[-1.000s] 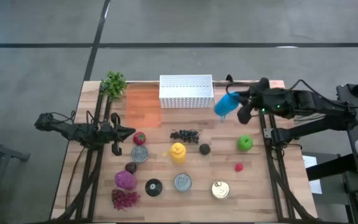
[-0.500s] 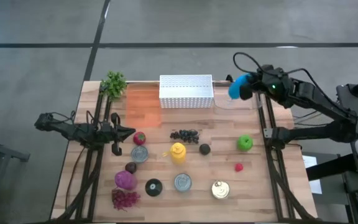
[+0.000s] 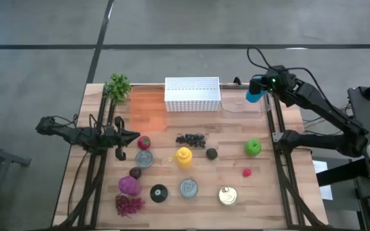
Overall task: Pick & Place Food Item
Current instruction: Put the blue water bottle into the transparent bin
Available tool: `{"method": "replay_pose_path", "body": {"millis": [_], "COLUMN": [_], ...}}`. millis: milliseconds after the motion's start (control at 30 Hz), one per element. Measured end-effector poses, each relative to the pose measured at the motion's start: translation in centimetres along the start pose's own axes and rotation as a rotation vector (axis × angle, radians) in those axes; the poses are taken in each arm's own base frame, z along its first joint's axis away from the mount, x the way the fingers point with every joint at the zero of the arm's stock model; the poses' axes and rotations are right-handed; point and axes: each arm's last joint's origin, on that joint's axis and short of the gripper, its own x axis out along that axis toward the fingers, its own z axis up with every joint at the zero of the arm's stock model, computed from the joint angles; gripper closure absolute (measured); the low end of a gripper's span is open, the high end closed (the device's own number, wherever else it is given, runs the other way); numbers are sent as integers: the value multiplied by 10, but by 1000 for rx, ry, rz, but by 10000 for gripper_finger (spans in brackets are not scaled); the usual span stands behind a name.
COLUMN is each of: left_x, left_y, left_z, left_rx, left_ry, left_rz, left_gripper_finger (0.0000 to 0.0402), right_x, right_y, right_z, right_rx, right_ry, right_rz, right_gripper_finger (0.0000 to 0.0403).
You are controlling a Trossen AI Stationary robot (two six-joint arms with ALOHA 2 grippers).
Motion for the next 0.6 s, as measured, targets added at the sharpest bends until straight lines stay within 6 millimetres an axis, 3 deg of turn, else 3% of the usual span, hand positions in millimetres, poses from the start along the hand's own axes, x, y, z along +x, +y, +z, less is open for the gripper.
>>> {"method": "replay_pose_path", "body": {"millis": [267, 600], "left_x": [0, 0], "left_y": [0, 0], "left_z": [0, 0], "left_rx": [0, 1], "left_ry": [0, 0], "left_rz": [0, 0], "left_gripper_finger": [374, 374], "right_x": [27, 32], "right_y": [-5, -3], "right_z": [-11, -12], "right_rx": [51, 89], "right_ry": [13, 13], "right_rz": [-25, -46], "right_gripper_finger": [338, 338]}}
